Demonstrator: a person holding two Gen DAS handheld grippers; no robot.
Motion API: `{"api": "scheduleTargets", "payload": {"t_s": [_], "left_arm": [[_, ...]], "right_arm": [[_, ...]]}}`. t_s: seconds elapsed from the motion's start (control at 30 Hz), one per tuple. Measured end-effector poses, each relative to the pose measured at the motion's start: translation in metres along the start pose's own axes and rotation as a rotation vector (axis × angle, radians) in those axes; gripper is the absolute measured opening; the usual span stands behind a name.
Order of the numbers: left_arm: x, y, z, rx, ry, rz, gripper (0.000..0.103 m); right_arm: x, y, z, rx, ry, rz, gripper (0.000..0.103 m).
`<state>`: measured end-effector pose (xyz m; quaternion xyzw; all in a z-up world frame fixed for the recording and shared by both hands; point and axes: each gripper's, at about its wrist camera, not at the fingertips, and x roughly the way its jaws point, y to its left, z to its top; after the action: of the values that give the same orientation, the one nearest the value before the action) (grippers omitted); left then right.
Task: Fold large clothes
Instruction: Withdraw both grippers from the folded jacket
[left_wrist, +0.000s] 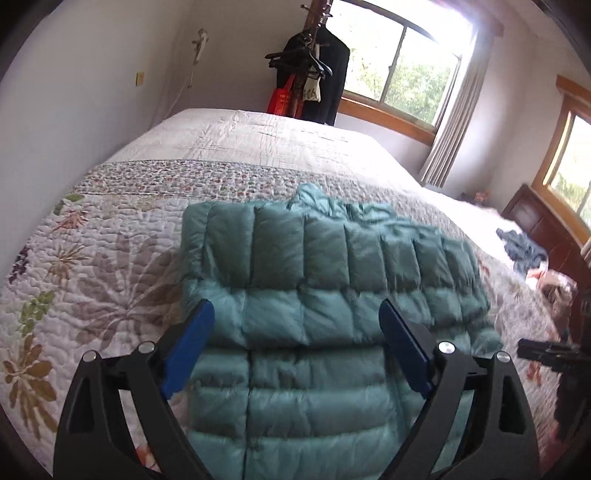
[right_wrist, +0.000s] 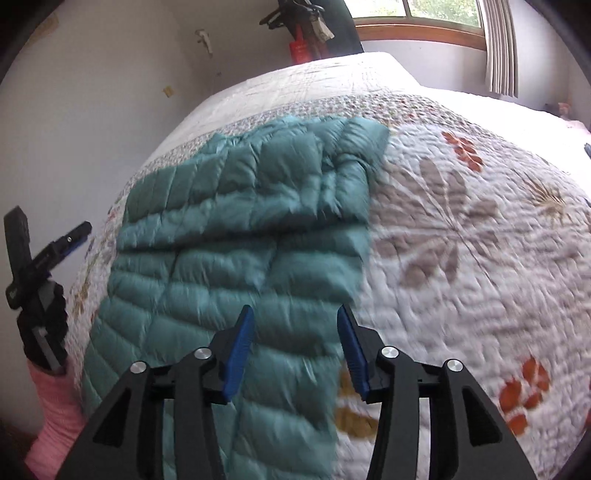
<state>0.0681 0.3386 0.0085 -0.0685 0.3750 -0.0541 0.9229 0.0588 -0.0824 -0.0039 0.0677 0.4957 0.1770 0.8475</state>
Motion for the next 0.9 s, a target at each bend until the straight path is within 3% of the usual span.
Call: {"api": "scheduleTargets", "payload": {"t_s": [0.17,0.33,0.47,0.7,0.9], "left_arm": [[-0.028,0.012,-0.052,0.071,0.100,0.048,0.090],[-0.055,0.048,-0.105,0.024,0.211,0.081,0.090],[-0.075,0.071,-0.144,-0.026,0.251,0.116,0.090],[-0.086,0.099,-0.189,-0.152,0.292,0.003,0.090],[-0.094,0.096,-0.201,-0.162,0.271,-0.040,0.090]], "right_arm": [[-0.016,-0.011,-0.050,-0.005,0.040,0.000,0.053],[-0.030,-0.012,-0.100,-0.028,0.074,0.035,0.058],[-0.045,-0.004,-0.130,-0.066,0.069,0.037,0.061],[-0.056,0.012,-0.161,-0.091,0.095,0.069,0.062],[-0.060,0.016,-0.175,-0.079,0.105,0.078,0.062]]}}
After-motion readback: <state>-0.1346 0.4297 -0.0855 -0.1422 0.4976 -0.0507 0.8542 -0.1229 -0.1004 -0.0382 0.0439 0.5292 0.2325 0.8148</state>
